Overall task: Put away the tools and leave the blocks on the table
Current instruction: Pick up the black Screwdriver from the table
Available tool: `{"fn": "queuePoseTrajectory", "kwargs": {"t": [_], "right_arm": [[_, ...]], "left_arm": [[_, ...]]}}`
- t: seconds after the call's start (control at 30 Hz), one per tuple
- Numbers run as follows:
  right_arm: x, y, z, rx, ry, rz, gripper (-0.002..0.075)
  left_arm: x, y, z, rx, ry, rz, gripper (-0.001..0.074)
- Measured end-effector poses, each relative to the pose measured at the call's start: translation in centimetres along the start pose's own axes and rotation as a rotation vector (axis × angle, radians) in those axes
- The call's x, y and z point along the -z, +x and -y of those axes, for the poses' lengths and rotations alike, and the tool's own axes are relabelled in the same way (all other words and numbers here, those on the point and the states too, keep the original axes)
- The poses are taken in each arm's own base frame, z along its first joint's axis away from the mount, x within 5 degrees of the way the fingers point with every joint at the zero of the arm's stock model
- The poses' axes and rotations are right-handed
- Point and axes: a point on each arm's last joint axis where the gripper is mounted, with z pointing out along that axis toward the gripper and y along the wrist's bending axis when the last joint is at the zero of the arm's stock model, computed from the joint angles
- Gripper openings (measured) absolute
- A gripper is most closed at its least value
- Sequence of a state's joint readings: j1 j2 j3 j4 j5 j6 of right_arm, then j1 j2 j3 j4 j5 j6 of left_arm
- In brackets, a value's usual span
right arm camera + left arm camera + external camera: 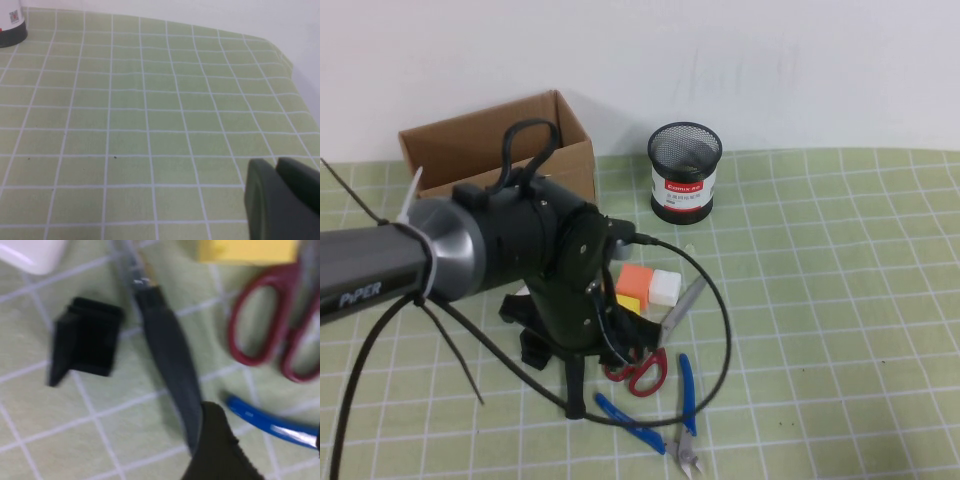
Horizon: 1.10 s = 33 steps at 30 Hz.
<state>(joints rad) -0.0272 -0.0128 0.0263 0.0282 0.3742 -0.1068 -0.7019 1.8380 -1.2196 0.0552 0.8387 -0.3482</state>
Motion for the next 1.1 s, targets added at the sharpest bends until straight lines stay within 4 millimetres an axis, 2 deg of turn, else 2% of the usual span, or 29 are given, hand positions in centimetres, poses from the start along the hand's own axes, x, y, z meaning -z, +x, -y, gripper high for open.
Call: {"fn": "queuePoseTrajectory", "kwargs": {"t": [0.3,0.47,0.8,1.1], "right_arm": [[0.0,0.0,0.0,0.000,0.000,0.000,-0.0011],[0.0,0.0,0.0,0.000,0.000,0.000,-0.0011],[0.0,0.0,0.0,0.000,0.000,0.000,-0.0011],[0.0,0.0,0.0,0.000,0.000,0.000,-0.0011]], "left_arm": [[-2.6,-0.6,-2.1,0.072,-0.046,-0.042,0.0354],[-3.7,-0.7,-2.3,0.078,-0.049,-0.050,0.0335],[-4.2,-1.0,-2.2,0.083,-0.038,-0.034,0.0330],[-6.1,-1.2,-2.8,0.103,-0.042,-0.052,0.0330]]}}
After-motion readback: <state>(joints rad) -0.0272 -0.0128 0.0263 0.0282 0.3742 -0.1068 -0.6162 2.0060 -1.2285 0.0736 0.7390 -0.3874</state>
